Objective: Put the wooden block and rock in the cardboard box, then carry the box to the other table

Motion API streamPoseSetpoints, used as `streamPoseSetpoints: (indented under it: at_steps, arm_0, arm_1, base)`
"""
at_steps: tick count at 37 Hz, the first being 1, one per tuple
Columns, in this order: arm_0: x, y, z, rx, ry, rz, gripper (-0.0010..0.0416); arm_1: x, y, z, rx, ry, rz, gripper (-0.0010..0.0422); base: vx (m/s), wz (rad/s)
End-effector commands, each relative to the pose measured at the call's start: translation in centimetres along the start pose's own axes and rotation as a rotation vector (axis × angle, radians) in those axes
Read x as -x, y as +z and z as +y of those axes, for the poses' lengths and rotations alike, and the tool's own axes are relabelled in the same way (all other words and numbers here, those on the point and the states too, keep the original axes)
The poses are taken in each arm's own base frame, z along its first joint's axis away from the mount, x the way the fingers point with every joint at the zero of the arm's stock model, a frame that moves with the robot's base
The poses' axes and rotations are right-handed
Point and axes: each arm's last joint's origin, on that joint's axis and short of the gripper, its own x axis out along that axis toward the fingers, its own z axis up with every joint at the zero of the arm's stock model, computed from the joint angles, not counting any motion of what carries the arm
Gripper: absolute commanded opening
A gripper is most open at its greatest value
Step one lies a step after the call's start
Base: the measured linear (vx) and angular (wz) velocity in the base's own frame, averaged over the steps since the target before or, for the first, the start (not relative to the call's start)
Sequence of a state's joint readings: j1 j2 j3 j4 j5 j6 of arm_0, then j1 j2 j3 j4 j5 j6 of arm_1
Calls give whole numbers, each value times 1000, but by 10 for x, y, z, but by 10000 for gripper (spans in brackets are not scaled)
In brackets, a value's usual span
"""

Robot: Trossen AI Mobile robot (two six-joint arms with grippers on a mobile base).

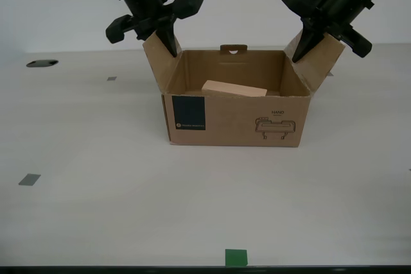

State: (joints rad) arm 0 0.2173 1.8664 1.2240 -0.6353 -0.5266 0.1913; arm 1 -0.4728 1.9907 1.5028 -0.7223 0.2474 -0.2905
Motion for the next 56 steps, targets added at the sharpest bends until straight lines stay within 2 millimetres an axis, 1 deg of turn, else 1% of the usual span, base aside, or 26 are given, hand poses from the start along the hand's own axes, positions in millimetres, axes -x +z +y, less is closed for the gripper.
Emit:
streamPoseSetpoints:
  at_steps: [1, 13, 17, 25, 33, 40, 44, 48, 56]
  arm_0:
    - [0, 0, 0, -2, -1, 1, -1]
    - [0, 0, 0, -21, 0, 0, -1]
    - [5, 0, 3, -26, 3, -11, -1]
    - [20, -1, 12, -27, 12, -52, -1]
    - [42, -6, 25, -9, 24, -97, -1]
    - [67, -11, 40, 0, 45, -167, -1]
    - [76, -14, 45, 6, 51, -190, -1]
    - [79, -19, 46, -9, 44, -163, -1]
    - [77, -21, 45, -8, 38, -144, -1]
  arm_1:
    - [0, 0, 0, 0, 1, 1, -2]
    - [1, 0, -1, 3, 0, 1, -2]
    - [6, -1, -4, 0, -5, -11, -2]
    - [28, 1, -11, -7, -18, -50, -2]
    - [47, -1, -17, -15, -30, -84, -2]
    - [48, -6, -26, -33, -32, -62, -2]
    - [47, -9, -34, -54, -40, -56, -2]
    - [51, -13, -41, -73, -49, -60, -2]
    - [67, -18, -44, -74, -48, -61, -2]
  base:
    - [0, 0]
    - [0, 0]
    - [0, 0]
    - [0, 0]
    - [0, 0]
    - [0, 0]
    - [0, 0]
    - [0, 0]
    - [0, 0]
